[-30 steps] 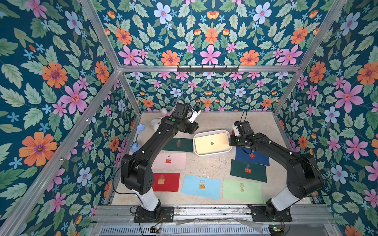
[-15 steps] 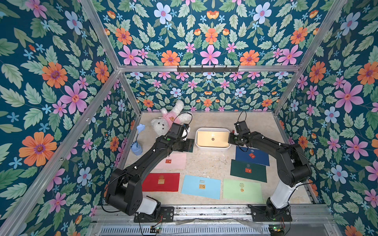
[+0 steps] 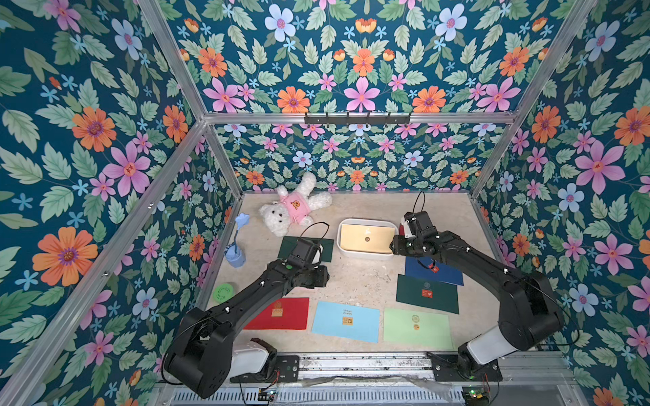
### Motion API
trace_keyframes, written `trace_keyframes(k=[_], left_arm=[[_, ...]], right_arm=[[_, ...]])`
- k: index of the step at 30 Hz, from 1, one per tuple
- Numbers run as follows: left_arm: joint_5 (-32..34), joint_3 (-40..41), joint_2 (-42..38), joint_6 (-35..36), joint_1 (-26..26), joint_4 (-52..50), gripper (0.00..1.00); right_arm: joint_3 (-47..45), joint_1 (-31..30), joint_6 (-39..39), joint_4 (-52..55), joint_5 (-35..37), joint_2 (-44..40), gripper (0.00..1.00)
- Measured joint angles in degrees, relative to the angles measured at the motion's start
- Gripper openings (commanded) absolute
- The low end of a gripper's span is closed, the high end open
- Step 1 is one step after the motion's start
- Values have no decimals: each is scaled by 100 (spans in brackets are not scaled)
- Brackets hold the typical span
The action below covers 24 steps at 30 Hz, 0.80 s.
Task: Put the sealed envelopes into the storage box
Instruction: Place the storage box at the center of the board, then move the envelope to the center of the board.
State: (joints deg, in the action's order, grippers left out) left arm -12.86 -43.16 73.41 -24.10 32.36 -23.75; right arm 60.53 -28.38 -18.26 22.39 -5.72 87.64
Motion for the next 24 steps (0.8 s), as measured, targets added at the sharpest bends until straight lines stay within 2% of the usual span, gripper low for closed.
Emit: trace_keyframes(k=[4, 11, 17, 24], left_arm=[[-26, 205, -15, -304, 450, 98, 42], [59, 570, -79, -815, 1344, 175, 42], [87, 616, 420, -1193, 2033, 492, 41], [251, 420, 931, -1432, 2291, 879, 41]], right_arm=[[-660, -551, -94, 184, -203, -431, 56], [-1799, -669, -739, -232, -476, -1071, 57], [-2155, -748, -1097, -634, -708, -1305, 57], [-2177, -752, -1228, -702, -767, -1394, 57]])
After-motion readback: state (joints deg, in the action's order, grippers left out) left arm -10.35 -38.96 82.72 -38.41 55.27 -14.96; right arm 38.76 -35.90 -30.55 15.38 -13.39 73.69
